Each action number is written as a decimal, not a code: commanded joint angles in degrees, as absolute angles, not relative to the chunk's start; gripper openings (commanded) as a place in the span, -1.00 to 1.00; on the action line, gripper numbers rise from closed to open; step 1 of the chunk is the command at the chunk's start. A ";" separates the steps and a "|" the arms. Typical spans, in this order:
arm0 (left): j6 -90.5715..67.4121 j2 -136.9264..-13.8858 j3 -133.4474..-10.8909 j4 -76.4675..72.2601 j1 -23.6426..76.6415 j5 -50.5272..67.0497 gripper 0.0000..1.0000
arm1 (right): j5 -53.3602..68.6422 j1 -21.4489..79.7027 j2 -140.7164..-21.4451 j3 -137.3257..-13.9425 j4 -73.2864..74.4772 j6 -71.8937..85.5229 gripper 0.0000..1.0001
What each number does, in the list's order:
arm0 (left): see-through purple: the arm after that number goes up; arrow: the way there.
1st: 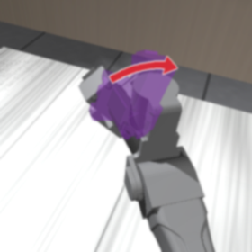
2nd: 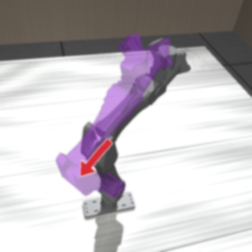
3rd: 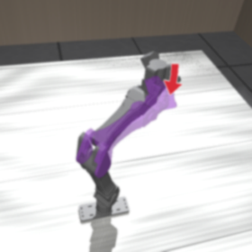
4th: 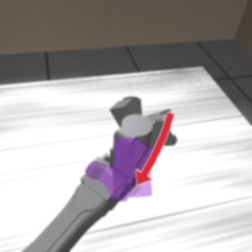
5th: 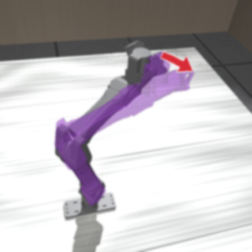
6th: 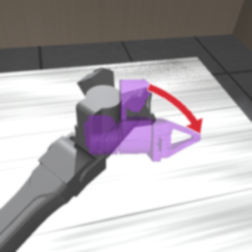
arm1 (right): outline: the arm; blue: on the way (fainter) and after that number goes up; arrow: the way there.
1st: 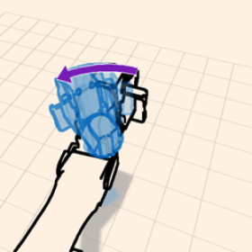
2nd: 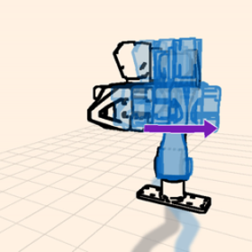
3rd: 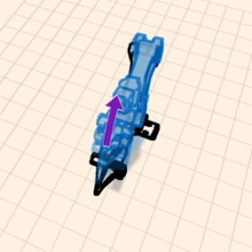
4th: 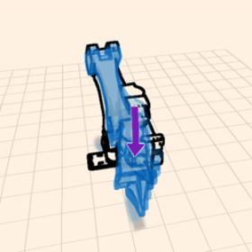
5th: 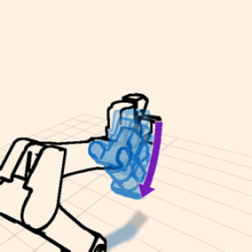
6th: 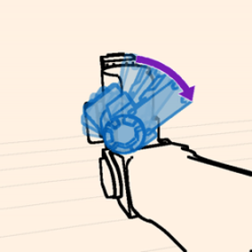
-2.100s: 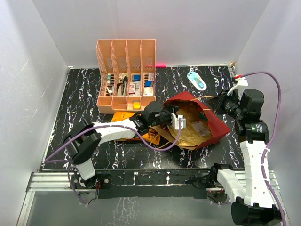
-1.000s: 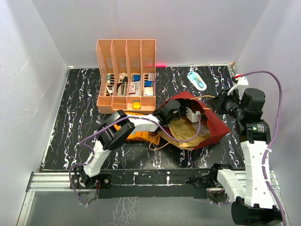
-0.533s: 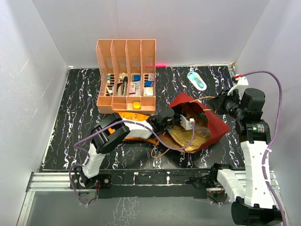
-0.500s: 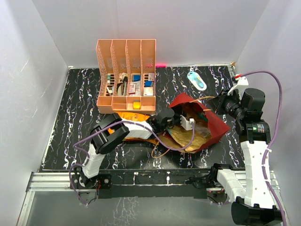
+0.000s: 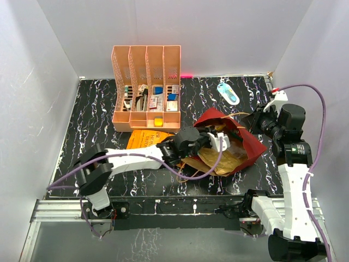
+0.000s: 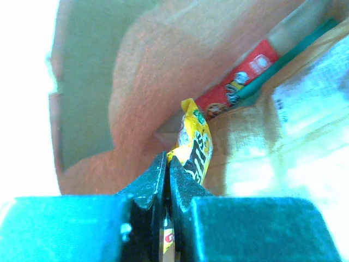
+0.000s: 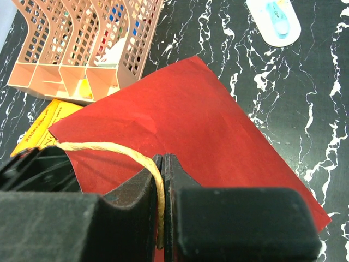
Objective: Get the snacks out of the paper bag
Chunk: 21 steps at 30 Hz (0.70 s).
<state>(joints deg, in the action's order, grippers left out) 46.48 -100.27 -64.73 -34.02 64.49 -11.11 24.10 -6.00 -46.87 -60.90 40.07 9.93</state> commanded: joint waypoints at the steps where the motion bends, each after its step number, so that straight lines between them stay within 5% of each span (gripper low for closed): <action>1: 29.08 -87.55 -63.39 -18.63 65.23 -9.56 -1.00 | 21.75 -5.95 -46.34 -60.10 36.30 8.75 -0.85; 9: 3.20 -63.76 -57.97 3.96 64.83 -3.64 -1.00 | 19.27 -5.96 -44.52 -56.62 35.43 7.47 -0.85; 14: -4.98 -52.93 -58.18 15.99 62.78 -13.24 -1.00 | 17.83 -5.97 -42.51 -54.30 34.05 7.39 -0.85; 21: -16.32 -56.46 -60.98 27.14 42.47 1.29 -1.00 | 16.26 -5.97 -39.63 -52.64 32.02 7.42 -0.85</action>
<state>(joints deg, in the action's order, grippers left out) -6.66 -52.49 -60.55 18.17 52.25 -8.27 18.96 -6.00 -41.58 -53.45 36.49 8.86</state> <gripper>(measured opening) 0.014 0.077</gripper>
